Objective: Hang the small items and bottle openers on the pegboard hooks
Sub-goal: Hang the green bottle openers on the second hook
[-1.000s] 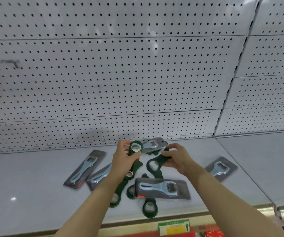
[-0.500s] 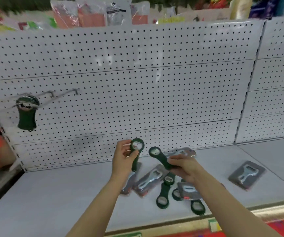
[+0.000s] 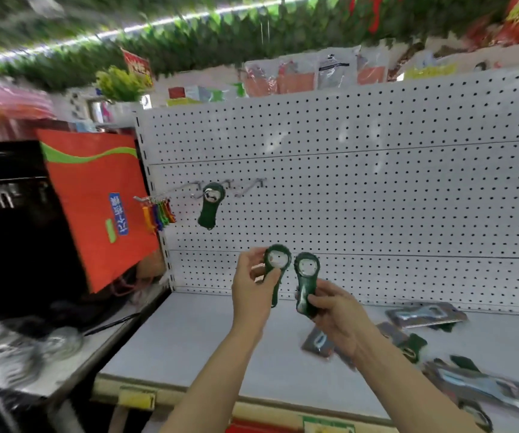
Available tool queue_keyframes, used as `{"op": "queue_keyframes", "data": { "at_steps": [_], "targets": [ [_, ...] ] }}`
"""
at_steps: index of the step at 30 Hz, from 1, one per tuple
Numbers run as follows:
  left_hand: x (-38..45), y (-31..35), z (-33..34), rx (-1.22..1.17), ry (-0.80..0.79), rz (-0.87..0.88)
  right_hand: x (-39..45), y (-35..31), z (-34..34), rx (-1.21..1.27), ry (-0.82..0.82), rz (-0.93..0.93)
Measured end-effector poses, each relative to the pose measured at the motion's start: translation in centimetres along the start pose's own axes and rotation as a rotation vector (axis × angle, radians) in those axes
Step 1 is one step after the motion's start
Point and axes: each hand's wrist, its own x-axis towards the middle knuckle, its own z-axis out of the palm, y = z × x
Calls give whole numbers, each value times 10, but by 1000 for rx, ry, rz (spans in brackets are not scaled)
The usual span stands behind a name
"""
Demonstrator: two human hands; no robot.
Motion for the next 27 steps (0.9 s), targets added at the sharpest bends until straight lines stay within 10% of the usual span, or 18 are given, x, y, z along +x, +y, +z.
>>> {"op": "queue_keyframes", "data": {
  "at_steps": [12, 27],
  "targets": [
    [60, 58, -80, -124, 163, 233, 1, 21, 109, -190, -110, -207],
    [143, 41, -110, -164, -8, 163, 30, 50, 191, -216, 12, -401]
  ]
}}
